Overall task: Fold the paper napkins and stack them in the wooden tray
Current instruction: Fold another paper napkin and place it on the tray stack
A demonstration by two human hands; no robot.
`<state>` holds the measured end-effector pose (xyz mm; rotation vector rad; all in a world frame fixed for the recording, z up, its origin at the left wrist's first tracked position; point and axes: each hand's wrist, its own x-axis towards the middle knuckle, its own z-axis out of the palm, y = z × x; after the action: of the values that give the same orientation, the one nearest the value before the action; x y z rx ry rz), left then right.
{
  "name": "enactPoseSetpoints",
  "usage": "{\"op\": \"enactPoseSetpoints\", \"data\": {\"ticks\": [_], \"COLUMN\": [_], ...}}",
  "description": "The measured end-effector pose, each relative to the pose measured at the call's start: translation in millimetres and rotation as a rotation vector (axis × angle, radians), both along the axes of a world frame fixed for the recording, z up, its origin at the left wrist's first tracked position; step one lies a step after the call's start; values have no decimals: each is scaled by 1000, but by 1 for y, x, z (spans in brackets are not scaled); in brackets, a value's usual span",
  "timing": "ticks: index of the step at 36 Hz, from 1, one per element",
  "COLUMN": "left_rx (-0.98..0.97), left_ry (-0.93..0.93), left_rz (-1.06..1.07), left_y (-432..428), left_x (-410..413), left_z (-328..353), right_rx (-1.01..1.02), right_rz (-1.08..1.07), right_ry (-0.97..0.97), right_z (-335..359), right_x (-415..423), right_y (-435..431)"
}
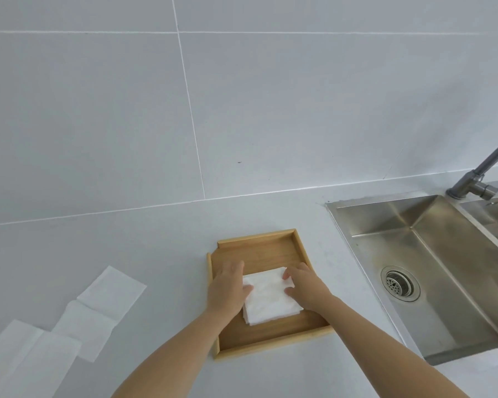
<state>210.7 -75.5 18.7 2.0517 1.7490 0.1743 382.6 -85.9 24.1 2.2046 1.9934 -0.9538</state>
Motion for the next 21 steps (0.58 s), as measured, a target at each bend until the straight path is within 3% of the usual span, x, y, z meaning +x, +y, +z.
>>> {"op": "enactPoseSetpoints", "data": {"ticks": [3, 10, 21], "left_rx": [59, 93, 162], "left_ry": [57, 168, 199], "left_rz": [-32, -79, 44], "left_y": [3, 2, -2], "left_x": [-12, -65, -178], "left_z": [5, 20, 41], "right_rx": [63, 181, 318], "right_rz": [127, 236, 350], "right_ry": [-168, -292, -310], "right_z": [13, 52, 70], "right_x": [-7, -54, -156], "right_y": [2, 8, 18]}}
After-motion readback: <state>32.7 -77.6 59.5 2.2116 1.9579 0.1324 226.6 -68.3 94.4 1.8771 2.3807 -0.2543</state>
